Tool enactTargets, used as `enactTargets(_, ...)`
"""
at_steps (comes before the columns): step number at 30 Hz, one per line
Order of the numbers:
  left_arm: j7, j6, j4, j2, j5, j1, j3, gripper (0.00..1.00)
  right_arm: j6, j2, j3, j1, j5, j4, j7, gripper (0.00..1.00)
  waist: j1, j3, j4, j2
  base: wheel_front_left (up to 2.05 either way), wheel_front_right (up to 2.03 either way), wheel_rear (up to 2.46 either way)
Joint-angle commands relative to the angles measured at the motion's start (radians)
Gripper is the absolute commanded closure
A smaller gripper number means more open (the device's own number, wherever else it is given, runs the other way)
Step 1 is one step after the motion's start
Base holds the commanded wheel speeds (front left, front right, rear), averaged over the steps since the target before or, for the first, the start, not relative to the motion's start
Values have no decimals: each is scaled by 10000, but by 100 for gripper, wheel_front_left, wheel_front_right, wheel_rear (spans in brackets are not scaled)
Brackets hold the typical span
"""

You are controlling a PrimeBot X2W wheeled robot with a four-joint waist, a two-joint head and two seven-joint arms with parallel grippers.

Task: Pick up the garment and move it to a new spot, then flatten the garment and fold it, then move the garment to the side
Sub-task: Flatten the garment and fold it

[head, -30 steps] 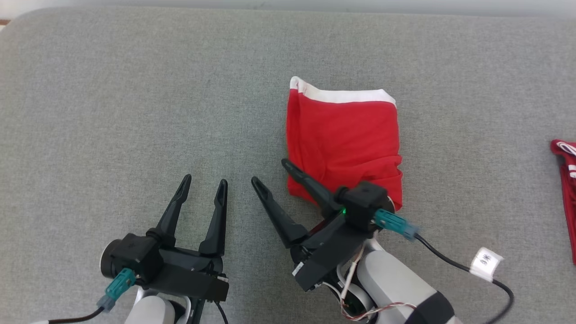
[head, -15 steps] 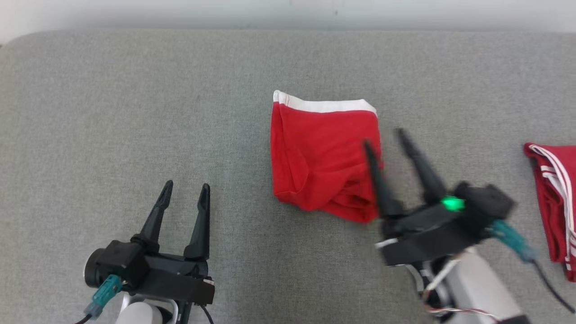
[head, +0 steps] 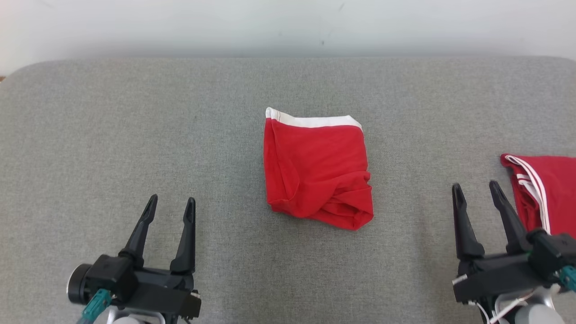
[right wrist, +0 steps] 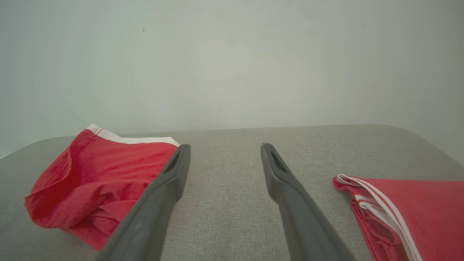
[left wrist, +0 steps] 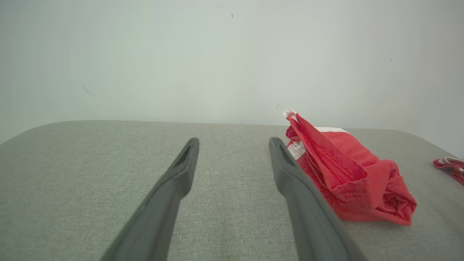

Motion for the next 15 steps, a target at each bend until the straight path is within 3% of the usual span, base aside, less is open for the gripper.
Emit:
enactTargets(1,7,39,-34,104,23,178,30,0,-3,-19,-62,250,-134,-89,50,0,1,-96,-41,0,0,0,0)
enactTargets(15,166,183,-204,257,-65,331,-32,0,-5,144,-280,811,-215,-514,330,0,1,-265,-116,0,0,0,0)
